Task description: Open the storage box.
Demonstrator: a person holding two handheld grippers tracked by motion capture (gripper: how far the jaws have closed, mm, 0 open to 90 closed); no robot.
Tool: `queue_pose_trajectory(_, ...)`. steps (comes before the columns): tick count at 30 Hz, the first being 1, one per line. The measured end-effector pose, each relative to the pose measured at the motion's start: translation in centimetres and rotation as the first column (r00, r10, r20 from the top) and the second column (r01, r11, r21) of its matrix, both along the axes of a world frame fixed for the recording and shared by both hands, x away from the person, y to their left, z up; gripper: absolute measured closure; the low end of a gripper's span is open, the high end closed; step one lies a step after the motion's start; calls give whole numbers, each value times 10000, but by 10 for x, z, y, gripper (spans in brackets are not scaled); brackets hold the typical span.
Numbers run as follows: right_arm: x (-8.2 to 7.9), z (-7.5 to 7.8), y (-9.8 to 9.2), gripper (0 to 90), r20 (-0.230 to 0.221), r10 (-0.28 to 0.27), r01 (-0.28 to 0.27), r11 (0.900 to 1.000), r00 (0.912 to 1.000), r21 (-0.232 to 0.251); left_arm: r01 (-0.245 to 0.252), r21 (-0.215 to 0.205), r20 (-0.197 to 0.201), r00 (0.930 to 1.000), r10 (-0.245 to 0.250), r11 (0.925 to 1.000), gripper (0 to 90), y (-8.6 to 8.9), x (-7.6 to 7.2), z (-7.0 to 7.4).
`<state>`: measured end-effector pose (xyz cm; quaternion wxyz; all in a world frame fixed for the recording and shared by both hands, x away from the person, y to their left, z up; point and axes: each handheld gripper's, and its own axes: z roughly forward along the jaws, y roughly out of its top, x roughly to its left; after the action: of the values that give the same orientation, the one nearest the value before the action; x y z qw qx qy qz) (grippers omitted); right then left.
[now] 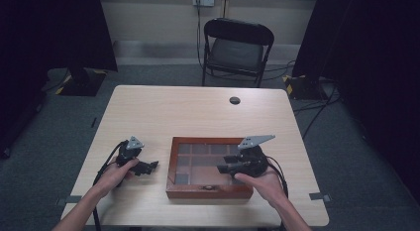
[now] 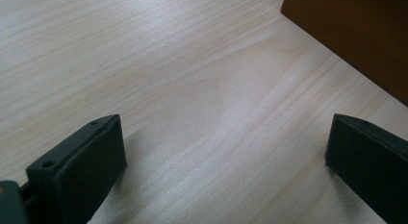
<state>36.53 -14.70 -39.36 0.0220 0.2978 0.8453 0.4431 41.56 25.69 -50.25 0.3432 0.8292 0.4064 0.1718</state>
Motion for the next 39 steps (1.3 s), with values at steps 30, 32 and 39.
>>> queue_pose_trajectory(30, -17, -41, 35, 713, -624, 1998, -2045, 9755, 9779, -813, 1, 1, 1, 10000, -1, 10000, 0, 0, 0, 0)
queue_pose_trajectory(32, -17, -42, 35, 713, -595, 2018, -2063, 9751, 9776, -816, 0, 0, 2, 10000, 0, 10000, 0, 0, 0, 0)
queue_pose_trajectory(39, -19, -44, 36, 712, -385, 2075, -2102, 9735, 9775, -899, -1, -1, 3, 10000, 1, 10000, 0, 0, 0, 0)
